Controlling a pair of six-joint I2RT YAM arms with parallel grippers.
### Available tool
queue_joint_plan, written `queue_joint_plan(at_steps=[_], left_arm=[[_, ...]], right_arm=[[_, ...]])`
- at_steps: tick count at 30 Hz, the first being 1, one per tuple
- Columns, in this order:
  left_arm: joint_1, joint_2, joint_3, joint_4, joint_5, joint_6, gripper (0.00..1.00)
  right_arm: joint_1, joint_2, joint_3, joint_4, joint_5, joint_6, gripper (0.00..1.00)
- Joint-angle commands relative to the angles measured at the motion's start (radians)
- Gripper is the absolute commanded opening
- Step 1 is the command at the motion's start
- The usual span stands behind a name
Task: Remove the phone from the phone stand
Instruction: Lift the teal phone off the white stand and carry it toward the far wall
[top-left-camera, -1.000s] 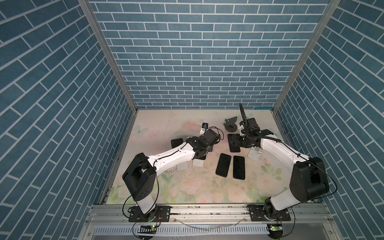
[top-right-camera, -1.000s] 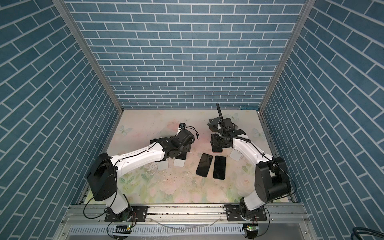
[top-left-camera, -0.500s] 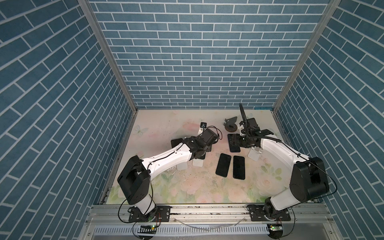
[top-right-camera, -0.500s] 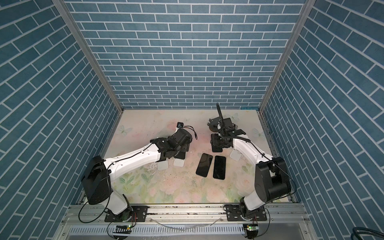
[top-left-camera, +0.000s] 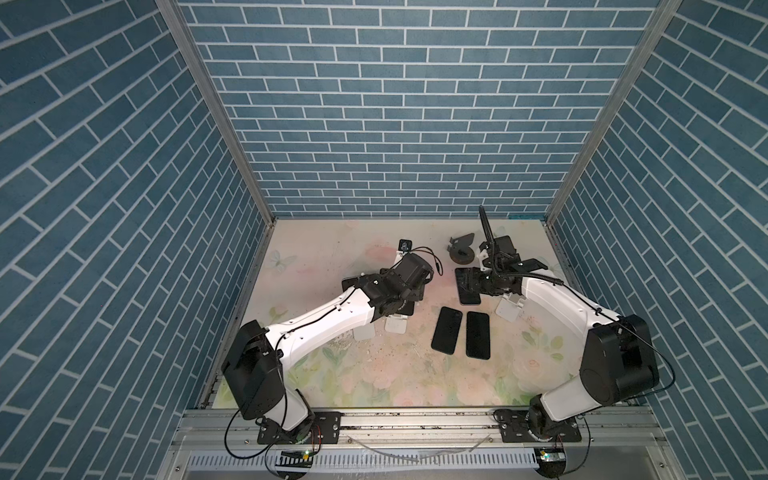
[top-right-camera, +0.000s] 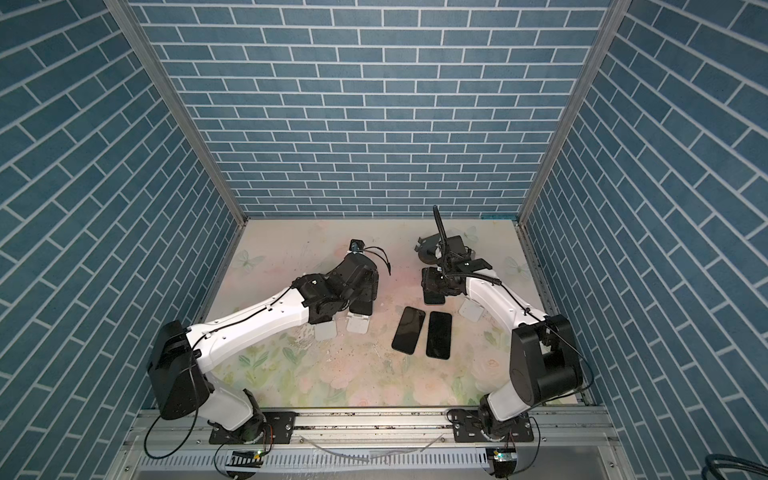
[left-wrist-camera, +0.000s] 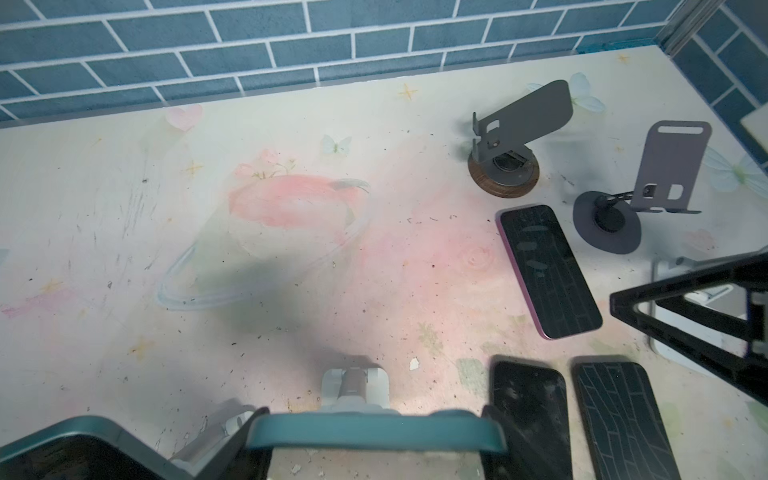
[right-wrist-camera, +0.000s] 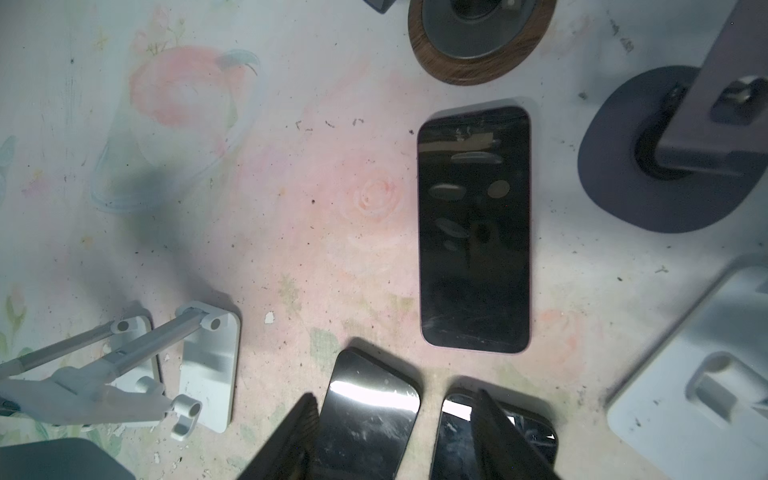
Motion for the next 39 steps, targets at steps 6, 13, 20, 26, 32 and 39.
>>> queue_joint_plan(at_steps=[6,13,20,26,32,39], left_arm=[[-0.019,0.061,0.156,-0.015,0.038,0.038,0.56],[-0.020,0.104,0.217,-0.023,0.056,0.047,0.56],[-0.020,0.190,0.306,-0.041,0.080,0.054,0.56],[-0.020,0.314,0.438,-0.104,0.107,0.052,0.56],[-0.020,0.446,0.584,-0.181,0.108,0.053,0.56],[-0.017,0.616,0.782,-0.278,0.107,0.073,0.56]], right_arm=[[-0.005,-0.112,-0.012,-0.050,0.116,-0.060,0.60],[-0.043,-0.168,-0.048,-0.051,0.129,-0.066,0.61],[-0.087,-0.212,-0.074,-0.062,0.146,-0.083,0.61],[-0.102,-0.241,-0.087,-0.075,0.175,-0.104,0.61],[-0.114,-0.271,-0.116,-0.070,0.195,-0.120,0.62],[-0.134,-0.287,-0.140,-0.070,0.212,-0.144,0.62]])
